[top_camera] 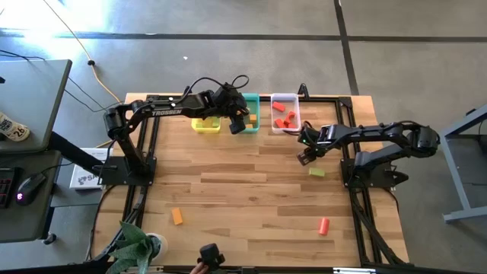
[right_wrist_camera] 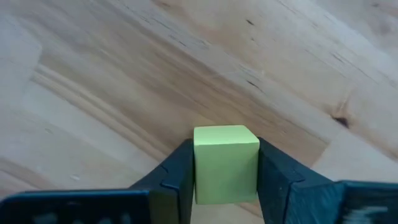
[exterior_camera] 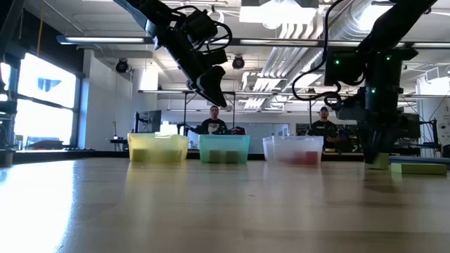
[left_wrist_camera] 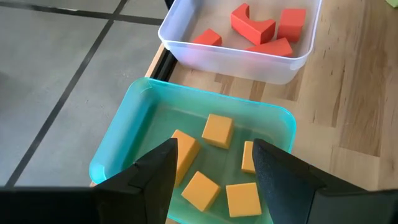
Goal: Sort & place blocks by color
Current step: Put the green block into the yellow bin
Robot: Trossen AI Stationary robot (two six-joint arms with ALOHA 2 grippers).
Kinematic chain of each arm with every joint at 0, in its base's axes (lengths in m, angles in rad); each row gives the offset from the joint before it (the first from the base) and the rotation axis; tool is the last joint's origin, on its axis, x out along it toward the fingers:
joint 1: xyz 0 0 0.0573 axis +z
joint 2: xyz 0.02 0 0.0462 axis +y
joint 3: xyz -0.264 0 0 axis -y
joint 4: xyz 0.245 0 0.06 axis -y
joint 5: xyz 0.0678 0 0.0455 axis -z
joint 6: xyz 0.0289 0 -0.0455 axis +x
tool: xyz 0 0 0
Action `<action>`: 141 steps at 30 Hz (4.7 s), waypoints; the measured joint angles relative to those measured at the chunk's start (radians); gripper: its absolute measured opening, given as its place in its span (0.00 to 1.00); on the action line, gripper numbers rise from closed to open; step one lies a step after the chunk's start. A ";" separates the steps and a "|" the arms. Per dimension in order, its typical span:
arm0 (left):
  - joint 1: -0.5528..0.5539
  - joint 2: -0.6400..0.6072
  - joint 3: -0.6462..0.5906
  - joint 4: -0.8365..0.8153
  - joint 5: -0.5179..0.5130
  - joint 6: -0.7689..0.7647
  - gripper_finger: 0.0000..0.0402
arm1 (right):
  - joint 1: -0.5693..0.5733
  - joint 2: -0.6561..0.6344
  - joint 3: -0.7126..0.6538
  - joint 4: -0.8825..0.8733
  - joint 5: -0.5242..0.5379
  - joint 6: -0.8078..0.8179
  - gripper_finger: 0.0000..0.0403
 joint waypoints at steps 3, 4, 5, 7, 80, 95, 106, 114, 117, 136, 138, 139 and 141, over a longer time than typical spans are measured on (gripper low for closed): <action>0.000 0.000 0.000 0.000 0.015 0.000 0.49 | 0.000 0.000 0.004 0.001 -0.019 0.043 0.26; 0.000 0.000 0.000 0.000 0.025 0.000 0.49 | 0.000 0.001 0.008 0.001 -0.032 0.057 0.26; 0.000 0.000 0.000 0.000 0.034 0.000 0.49 | 0.002 0.001 0.015 0.000 -0.049 0.067 0.26; 0.000 0.000 0.000 0.000 0.045 0.000 0.49 | 0.003 0.001 0.037 0.003 -0.063 0.087 0.26; 0.107 0.000 0.000 0.593 1.209 -0.774 0.49 | 0.108 0.000 0.526 0.603 -0.039 0.070 0.26; 0.086 0.000 0.000 0.647 1.186 -0.785 0.49 | 0.139 0.003 0.526 0.629 0.033 0.147 0.26; 0.083 0.001 0.000 0.653 1.158 -0.787 0.41 | 0.142 0.032 0.528 0.664 0.042 0.164 0.26; 0.085 0.002 -0.001 0.654 1.168 -0.773 0.27 | 0.143 0.030 0.528 0.660 0.012 0.143 0.26; 0.085 0.002 -0.001 0.654 1.178 -0.773 0.27 | 0.143 0.031 0.528 0.660 0.008 0.143 0.26; 0.096 0.002 0.000 0.651 1.202 -0.751 0.26 | 0.116 0.030 0.525 0.651 0.028 0.131 0.68; 0.098 0.001 0.001 0.636 1.192 -0.748 0.26 | 0.109 0.029 0.525 0.656 0.029 0.117 0.68; 0.100 0.001 0.001 0.629 1.190 -0.740 0.26 | 0.106 0.028 0.524 0.659 0.030 0.115 0.68; 0.104 0.000 0.001 0.609 1.186 -0.732 0.27 | 0.100 0.028 0.524 0.667 0.035 0.112 0.69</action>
